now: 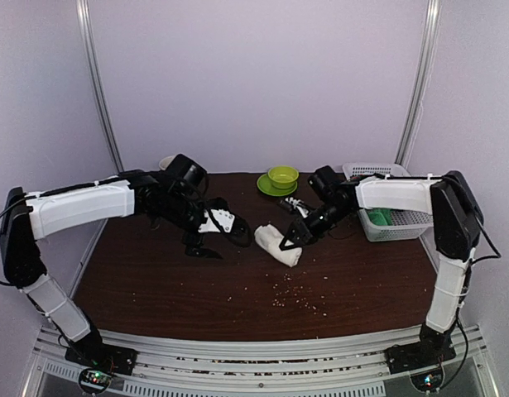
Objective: Roll the towels
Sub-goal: Pick up the towel from the center of the board, then place the towel in the storage box.
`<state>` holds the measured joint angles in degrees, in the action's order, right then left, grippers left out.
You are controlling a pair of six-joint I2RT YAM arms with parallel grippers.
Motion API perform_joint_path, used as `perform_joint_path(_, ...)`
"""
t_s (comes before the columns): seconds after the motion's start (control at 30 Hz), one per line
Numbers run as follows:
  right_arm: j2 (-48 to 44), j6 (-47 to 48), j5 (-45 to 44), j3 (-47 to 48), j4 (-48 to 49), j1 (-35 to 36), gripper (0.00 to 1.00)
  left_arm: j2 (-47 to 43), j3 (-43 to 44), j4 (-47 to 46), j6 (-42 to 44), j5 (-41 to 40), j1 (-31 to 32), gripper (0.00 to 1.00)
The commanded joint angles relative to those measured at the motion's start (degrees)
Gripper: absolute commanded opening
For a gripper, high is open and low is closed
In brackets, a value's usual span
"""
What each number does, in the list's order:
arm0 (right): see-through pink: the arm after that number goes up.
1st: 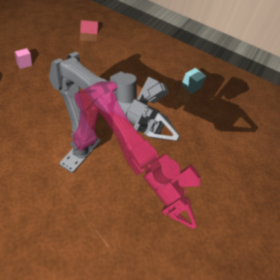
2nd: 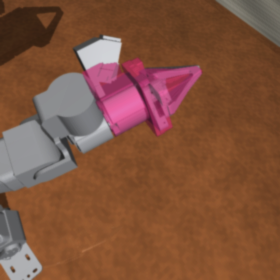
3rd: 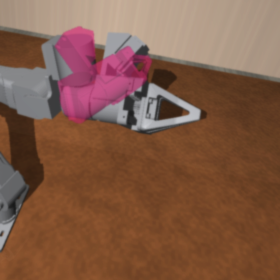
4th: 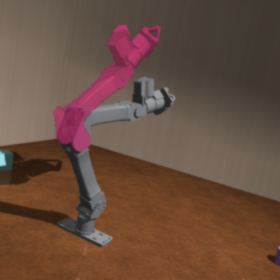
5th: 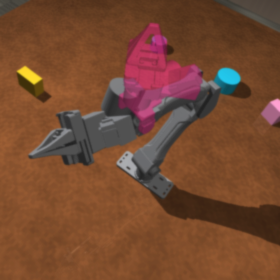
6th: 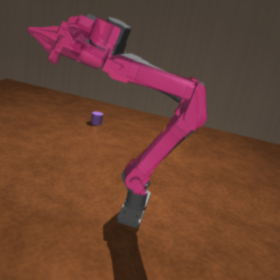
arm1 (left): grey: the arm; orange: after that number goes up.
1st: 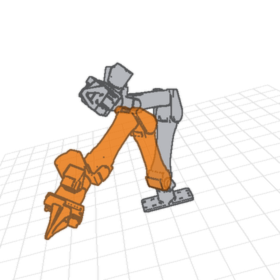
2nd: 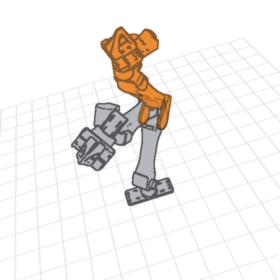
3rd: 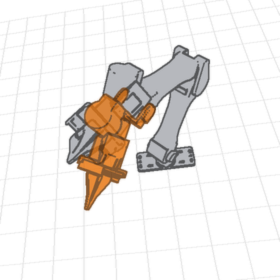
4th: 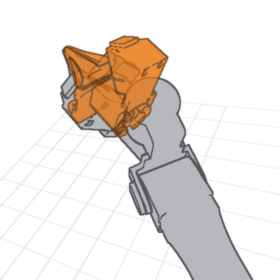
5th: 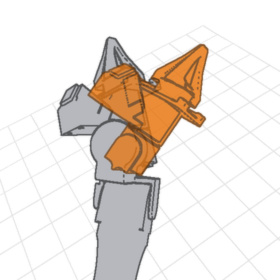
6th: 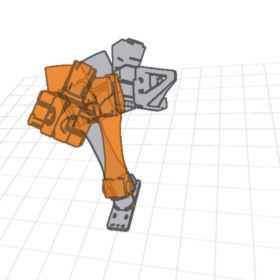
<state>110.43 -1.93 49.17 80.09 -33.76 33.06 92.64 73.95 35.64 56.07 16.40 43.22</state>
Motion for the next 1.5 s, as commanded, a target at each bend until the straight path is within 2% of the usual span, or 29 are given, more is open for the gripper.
perform_joint_path(0.0,-10.8,-2.2,-10.9,-1.9,2.3,-6.1,0.0,-4.4,-3.4,-0.9,-4.9,3.3,-6.2,0.98)
perform_joint_path(0.1,-18.8,-3.1,-18.1,-4.2,2.7,-12.6,0.0,-7.0,-6.8,-1.1,-6.1,5.4,-11.9,0.98)
perform_joint_path(0.2,-25.2,-3.5,-24.4,-5.7,3.3,-19.0,0.0,-10.2,-11.7,-3.0,-7.0,6.5,-14.8,0.98)
perform_joint_path(0.3,-29.6,-3.5,-31.3,-5.7,2.4,-25.1,0.0,-13.8,-16.7,-6.0,-8.6,6.3,-15.5,0.98)
perform_joint_path(0.47,-33.3,-1.6,-46.8,-6.9,1.5,-29.6,0.0,-17.2,-19.5,-7.1,-9.0,5.4,-15.6,0.98)
perform_joint_path(0.77,-29.9,1.6,-58.5,-7.8,-1.1,-34.3,0.0,-15.5,-19.0,-6.8,-9.2,5.3,-15.6,0.98)
perform_joint_path(1.27,-13.1,4.0,-66.7,-3.6,-5.9,-34.9,0.0,-15.2,-19.3,-6.8,-8.8,6.1,-15.6,0.98)
perform_joint_path(1.47,-7.4,4.5,-64.2,-2.0,-5.9,-35.9,0.0,-15.4,-19.8,-6.7,-8.6,6.3,-15.6,0.98)
